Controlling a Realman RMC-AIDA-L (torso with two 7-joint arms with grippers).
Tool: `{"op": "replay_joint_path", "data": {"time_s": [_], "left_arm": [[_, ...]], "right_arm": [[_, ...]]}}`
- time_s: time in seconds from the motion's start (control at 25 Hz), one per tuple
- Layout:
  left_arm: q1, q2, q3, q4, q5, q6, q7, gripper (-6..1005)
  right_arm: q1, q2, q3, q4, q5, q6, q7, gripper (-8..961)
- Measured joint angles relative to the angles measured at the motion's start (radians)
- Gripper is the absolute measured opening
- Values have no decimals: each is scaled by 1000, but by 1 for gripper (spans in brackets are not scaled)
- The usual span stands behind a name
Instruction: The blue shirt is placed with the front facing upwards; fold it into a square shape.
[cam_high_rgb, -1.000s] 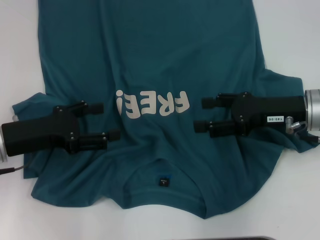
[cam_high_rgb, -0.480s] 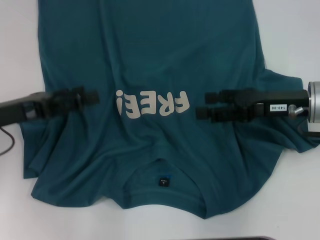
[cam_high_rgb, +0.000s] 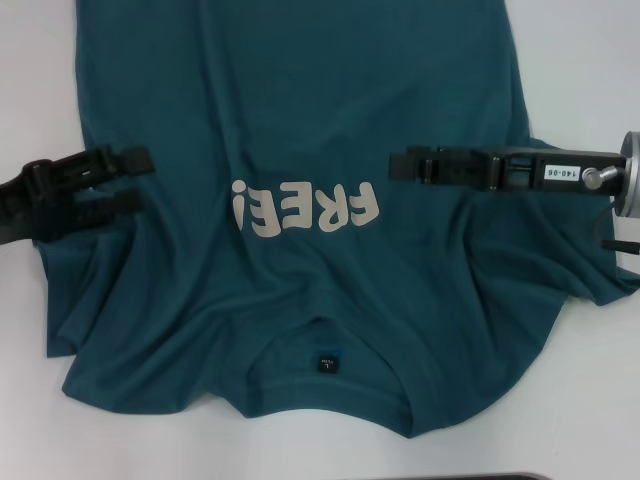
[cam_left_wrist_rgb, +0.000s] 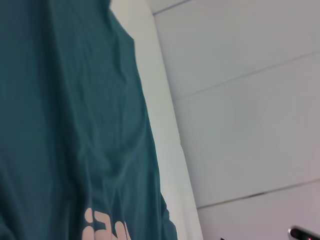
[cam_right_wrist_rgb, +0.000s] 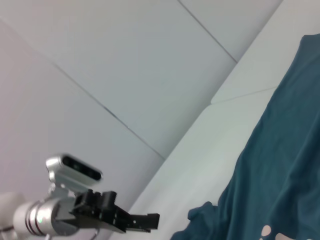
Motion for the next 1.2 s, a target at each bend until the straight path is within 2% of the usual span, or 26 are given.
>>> {"op": "replay_joint_path", "data": {"time_s": [0.16,0.32,0.44,0.92,1.2], "left_arm": [[7,7,-15,12,1,-15,-10,947],[12,16,-23,17,2,-32,-12,947],[14,19,-25,17,3,-34,-13,947],[22,19,-26,17,10,-38,-12,948],[22,39,-27,12,65,-45,-11,948]], "right_arm": [[6,-8,-9,-8,0,-5,81,916],[26,-30,-18,-5,-22,-6,151,915],[34,-38,-19,-2,-30,-6,190,915],[34,-41,-28,-1,-32,-14,244,916],[34,-42,-40,-9,-32,-5,243,915]]}}
